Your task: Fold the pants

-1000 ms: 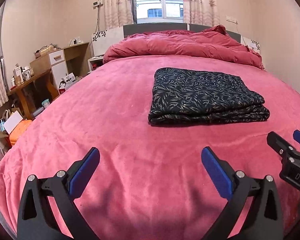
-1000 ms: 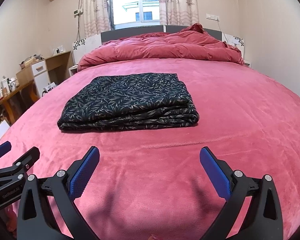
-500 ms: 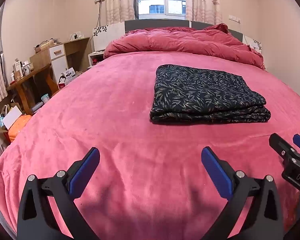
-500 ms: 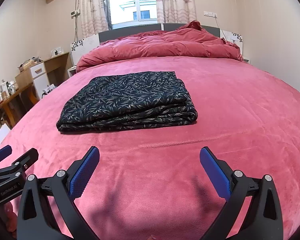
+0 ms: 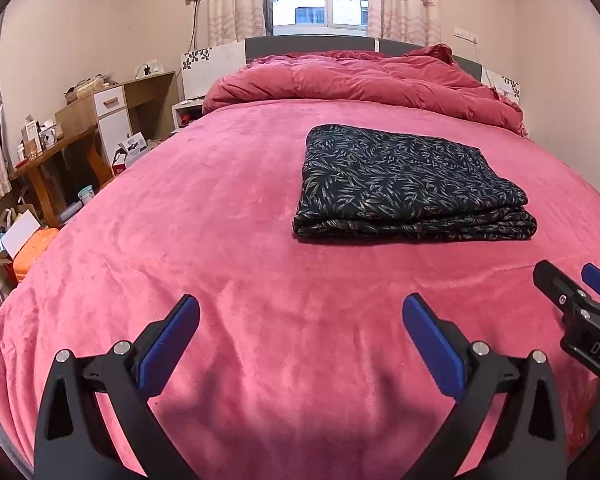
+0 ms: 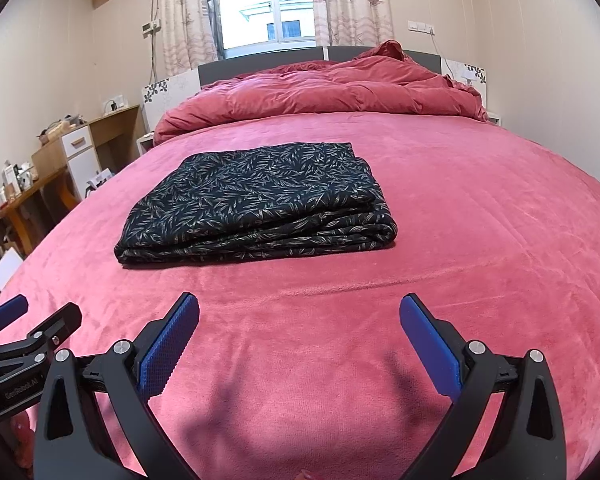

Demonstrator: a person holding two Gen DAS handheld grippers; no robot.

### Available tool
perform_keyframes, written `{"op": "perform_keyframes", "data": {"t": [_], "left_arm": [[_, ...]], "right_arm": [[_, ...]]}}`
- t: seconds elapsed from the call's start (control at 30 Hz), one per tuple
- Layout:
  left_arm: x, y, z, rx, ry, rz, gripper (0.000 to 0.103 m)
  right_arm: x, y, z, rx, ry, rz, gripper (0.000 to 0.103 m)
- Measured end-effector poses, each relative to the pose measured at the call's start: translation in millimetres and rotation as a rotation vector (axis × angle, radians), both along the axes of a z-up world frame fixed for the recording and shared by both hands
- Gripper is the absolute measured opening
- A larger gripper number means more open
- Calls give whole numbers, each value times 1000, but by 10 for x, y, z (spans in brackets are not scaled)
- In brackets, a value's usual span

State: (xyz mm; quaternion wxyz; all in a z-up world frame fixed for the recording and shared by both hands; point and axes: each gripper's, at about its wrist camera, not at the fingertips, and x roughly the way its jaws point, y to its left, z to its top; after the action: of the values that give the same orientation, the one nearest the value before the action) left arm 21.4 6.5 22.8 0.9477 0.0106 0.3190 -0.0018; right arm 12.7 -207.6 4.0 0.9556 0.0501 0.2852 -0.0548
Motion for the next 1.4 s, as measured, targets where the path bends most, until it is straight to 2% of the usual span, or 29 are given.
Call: {"op": "perform_keyframes", "data": {"t": [1.4], "left_arm": [[18,-58,-53,-3,34,-3,101]], "right_arm": [[43,-82,-17,3,13,12,99]]}}
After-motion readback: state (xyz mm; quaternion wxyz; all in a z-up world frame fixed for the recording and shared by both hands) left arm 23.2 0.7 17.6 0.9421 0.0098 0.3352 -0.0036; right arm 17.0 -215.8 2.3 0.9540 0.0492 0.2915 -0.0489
